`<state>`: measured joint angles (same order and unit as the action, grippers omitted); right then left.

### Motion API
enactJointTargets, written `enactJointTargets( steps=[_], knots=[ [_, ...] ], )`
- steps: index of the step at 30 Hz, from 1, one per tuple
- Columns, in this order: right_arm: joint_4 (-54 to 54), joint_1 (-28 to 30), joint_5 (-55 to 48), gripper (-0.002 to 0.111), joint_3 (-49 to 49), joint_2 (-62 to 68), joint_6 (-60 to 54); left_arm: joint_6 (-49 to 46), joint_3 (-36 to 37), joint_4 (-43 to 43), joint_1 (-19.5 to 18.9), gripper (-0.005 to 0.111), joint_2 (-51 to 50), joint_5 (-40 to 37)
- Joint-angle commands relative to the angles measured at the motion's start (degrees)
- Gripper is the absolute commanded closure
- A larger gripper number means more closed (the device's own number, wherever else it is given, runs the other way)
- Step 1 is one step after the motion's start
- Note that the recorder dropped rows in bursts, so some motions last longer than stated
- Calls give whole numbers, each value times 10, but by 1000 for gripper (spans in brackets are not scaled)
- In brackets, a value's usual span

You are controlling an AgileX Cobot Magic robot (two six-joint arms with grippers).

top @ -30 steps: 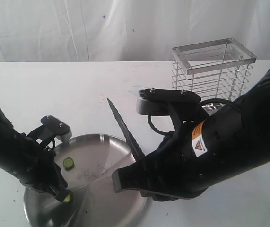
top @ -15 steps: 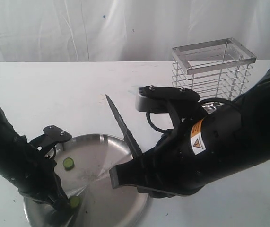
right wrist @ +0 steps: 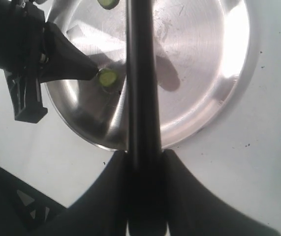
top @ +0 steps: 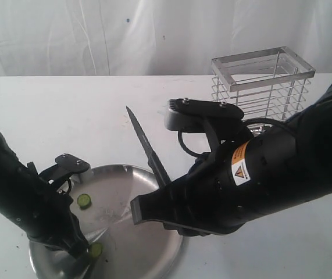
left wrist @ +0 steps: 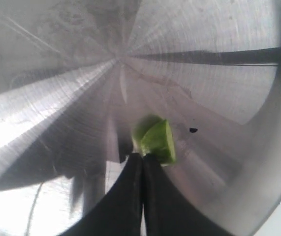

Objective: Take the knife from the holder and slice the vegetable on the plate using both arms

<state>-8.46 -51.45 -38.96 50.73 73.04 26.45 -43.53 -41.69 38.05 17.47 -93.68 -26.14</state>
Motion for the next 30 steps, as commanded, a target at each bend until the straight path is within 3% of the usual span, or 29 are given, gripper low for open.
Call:
enactJointTargets(
  steps=[1, 7, 13, 21, 30],
  knots=[
    [5, 3, 7, 108, -2, -2, -8, 5, 3, -19, -1, 107, 26, -7],
    [5, 3, 9, 108, -2, -2, -8, 74, 3, -106, -1, 107, 57, -64],
    [5, 3, 17, 108, -2, -2, -8, 72, 3, -114, -1, 107, 55, -68],
    [5, 3, 18, 108, -2, -2, -8, -35, 3, 0, -1, 107, 27, -94],
    [5, 3, 23, 108, -2, -2, -8, -80, 3, 45, -1, 107, -26, -71]
  ],
)
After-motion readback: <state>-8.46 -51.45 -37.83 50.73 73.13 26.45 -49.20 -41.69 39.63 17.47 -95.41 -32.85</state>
